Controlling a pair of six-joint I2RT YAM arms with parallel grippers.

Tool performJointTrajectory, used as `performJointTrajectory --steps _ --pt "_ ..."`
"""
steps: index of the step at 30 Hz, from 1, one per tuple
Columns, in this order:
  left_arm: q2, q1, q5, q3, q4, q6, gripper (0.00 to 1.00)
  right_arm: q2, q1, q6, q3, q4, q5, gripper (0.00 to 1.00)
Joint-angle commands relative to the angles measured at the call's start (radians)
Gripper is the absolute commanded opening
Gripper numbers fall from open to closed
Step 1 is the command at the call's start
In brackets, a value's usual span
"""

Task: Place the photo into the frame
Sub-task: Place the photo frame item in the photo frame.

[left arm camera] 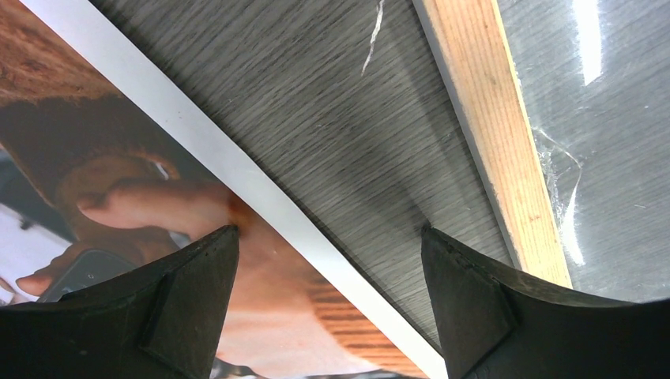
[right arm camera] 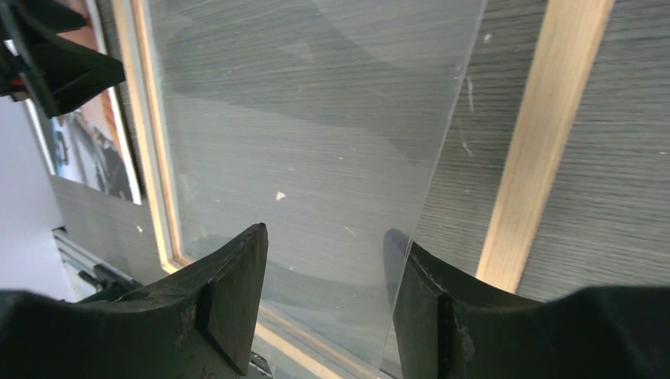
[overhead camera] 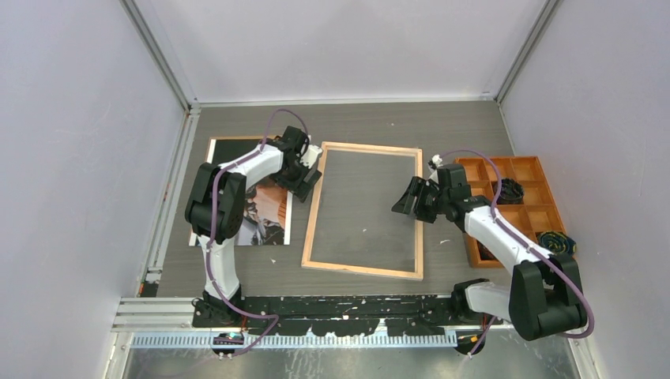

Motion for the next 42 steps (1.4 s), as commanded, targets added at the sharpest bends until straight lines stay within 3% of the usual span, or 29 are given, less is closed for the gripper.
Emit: performJointTrajectory --steps 1,14,19,28,36,42 --pt "0.023 -0.011 0.036 -0.032 0.016 -0.001 0.86 0.010 -0.004 -0.038 0.038 -0.021 0.088 0.62" --pt "0.026 -0.018 0.024 -0.047 0.030 0.008 0.86 0.097 -0.011 -0.063 0.064 0.018 0.111 0.63" --pt "0.036 -0.024 0.025 -0.045 0.034 0.007 0.86 0.047 -0.056 0.016 0.009 0.172 -0.043 0.50" --pt "0.057 -0.026 0.055 -0.022 0.023 -0.006 0.86 -0.055 -0.086 0.292 -0.086 0.616 -0.379 0.22" --pt "0.060 0.045 0.171 0.035 -0.031 -0.045 0.85 -0.100 -0.082 0.515 -0.128 0.866 -0.418 0.14" --pt "0.038 0.096 0.199 0.063 -0.056 -0.053 0.85 -0.069 -0.056 0.524 -0.098 0.887 -0.423 0.12"
